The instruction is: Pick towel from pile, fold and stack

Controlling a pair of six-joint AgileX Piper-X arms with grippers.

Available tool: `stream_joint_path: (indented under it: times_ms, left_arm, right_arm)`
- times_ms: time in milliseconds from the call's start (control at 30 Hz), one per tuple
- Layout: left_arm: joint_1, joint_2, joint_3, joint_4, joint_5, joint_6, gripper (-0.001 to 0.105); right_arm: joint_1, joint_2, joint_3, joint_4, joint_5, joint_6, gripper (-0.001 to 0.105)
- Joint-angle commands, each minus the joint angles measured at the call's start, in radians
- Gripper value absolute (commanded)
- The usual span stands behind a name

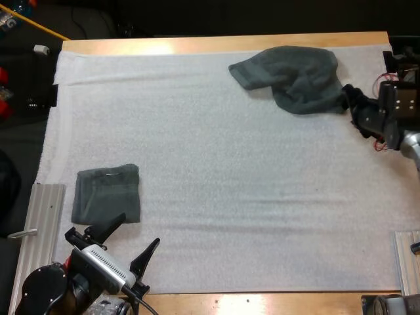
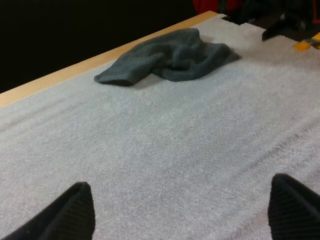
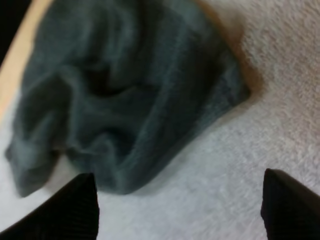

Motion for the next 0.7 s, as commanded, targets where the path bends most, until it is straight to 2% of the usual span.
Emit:
stream_joint_path:
  times_ms: [0, 100, 333, 667]
  left_arm:
    - [-0.002, 0.003, -0.007, -0.002, 0.009, 0.000, 0.069]
    - [-0.002, 0.003, -0.007, -0.002, 0.009, 0.000, 0.069]
    - [-0.002, 0.003, -0.007, 0.006, 0.009, -0.009, 0.069]
    - [-0.002, 0.003, -0.007, 0.006, 0.009, -0.030, 0.069]
  right_arm:
    - [0.002, 0.020, -0.010, -0.021, -0.004, 0.003, 0.066]
    - [0.002, 0.079, -0.011, -0.069, -0.004, 0.003, 0.066]
    - [0.002, 0.181, -0.011, -0.218, -0.012, 0.070, 0.066]
    - [0.002, 0.257, -0.011, -0.348, -0.009, 0.125, 0.066]
